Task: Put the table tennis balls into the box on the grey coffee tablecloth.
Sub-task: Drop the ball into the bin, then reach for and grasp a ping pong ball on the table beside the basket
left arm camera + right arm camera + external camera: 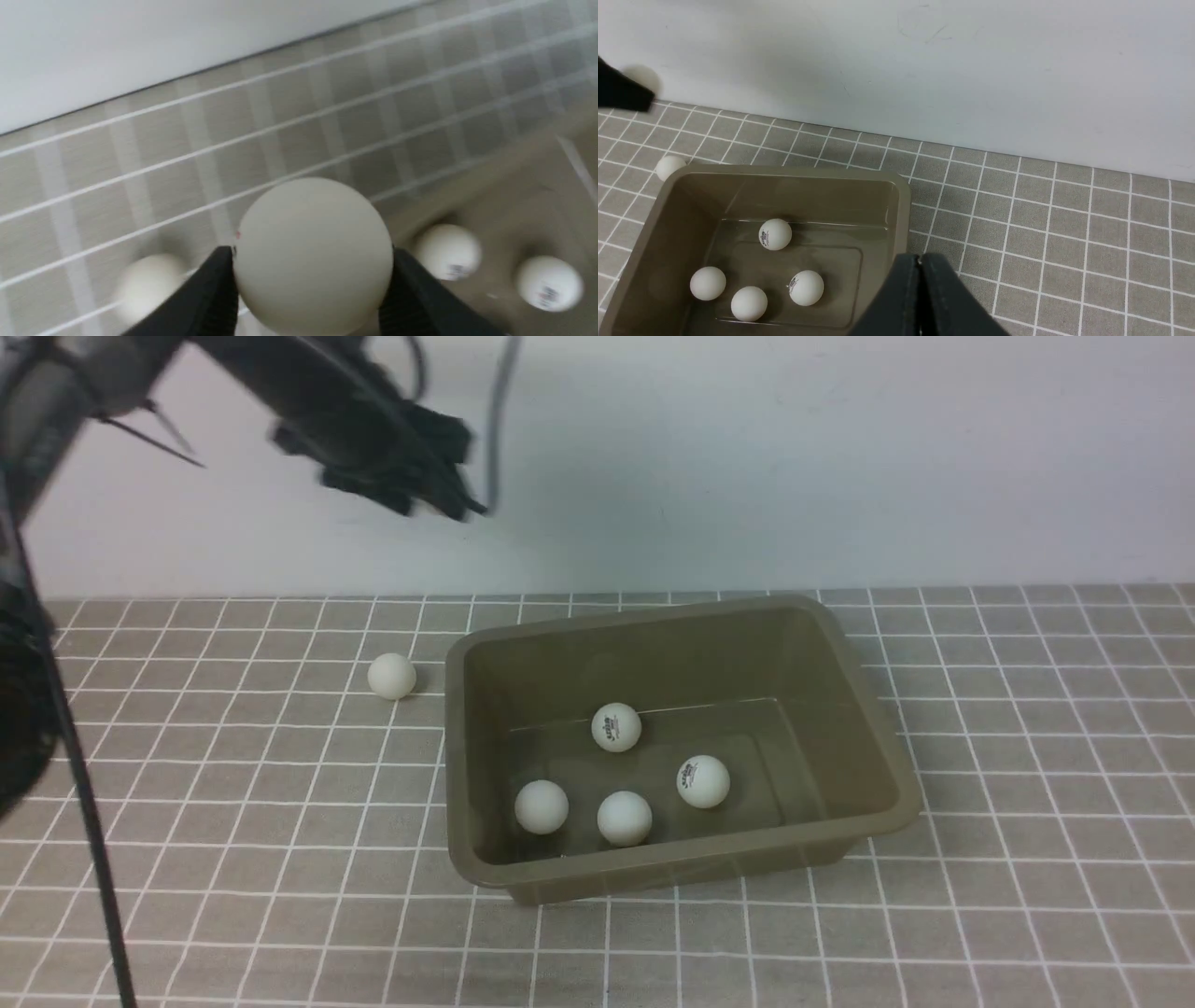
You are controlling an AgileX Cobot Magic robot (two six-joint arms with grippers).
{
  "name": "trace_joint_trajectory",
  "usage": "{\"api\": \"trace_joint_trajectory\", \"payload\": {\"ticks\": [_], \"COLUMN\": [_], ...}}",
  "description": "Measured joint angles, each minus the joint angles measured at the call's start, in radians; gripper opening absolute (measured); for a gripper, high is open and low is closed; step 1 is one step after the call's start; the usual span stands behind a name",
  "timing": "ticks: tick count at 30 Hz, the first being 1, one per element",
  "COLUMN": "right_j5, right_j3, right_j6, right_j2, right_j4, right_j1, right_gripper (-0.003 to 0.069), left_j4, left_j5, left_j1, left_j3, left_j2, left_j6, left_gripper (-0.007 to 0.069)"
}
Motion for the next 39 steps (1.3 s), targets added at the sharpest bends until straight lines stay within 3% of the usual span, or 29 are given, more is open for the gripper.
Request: {"api": "trace_joint_trajectory", "payload": {"ticks": [9,15,19,21,24,25,26,28,30,33,37,39], "right_j5": [0.007,-0.003,-0.01,-0.01,-0.009,-0.009,-0.009,-0.009,-0.009,-0.009,-0.009,-0.009], "right_j3": [0.0,0.0,0.0,0.0,0.0,0.0,0.0,0.0,0.0,0.0,0.0,0.0], "right_j6": [0.0,0.0,0.0,0.0,0.0,0.0,0.0,0.0,0.0,0.0,0.0,0.0], "right_j2": [0.0,0.0,0.0,0.0,0.0,0.0,0.0,0.0,0.0,0.0,0.0,0.0], "right_j4": [0.004,0.004,0.004,0.004,0.004,0.002,0.0,-0.001,-0.001,-0.001,-0.001,-0.001], "right_j1": [0.0,0.0,0.0,0.0,0.0,0.0,0.0,0.0,0.0,0.0,0.0,0.0], "right_gripper": [-0.0015,-0.0015,-0.0015,-0.0015,-0.0015,-0.0015,-0.0015,-0.0015,-0.0015,-0.0015,-0.0015,-0.0015], "left_j4": [0.144,0.232,0.371,0.397,0.377,0.34,0.333,0.245,0.185,0.146,0.125,0.14], "left_j5": [0.003,0.002,0.002,0.002,0.002,0.002,0.002,0.002,0.002,0.001,-0.018,-0.056], "left_j1": [-0.209,-0.221,-0.181,-0.152,-0.047,0.003,0.01,0.094,0.13,0.139,0.135,0.132], "left_j3": [0.082,0.076,0.063,0.059,0.059,0.059,0.059,0.059,0.059,0.059,0.059,0.054], "left_j2": [0.096,0.103,0.09,0.088,0.088,0.093,0.094,0.115,0.147,0.176,0.222,0.231], "left_j6": [0.001,-0.005,-0.087,-0.121,-0.186,-0.196,-0.199,-0.191,-0.159,-0.127,-0.102,-0.102], "left_gripper": [0.0367,0.0481,0.048,0.0454,0.0291,0.0191,0.0177,0.0038,0.002,0.0065,0.0218,0.0353]}}
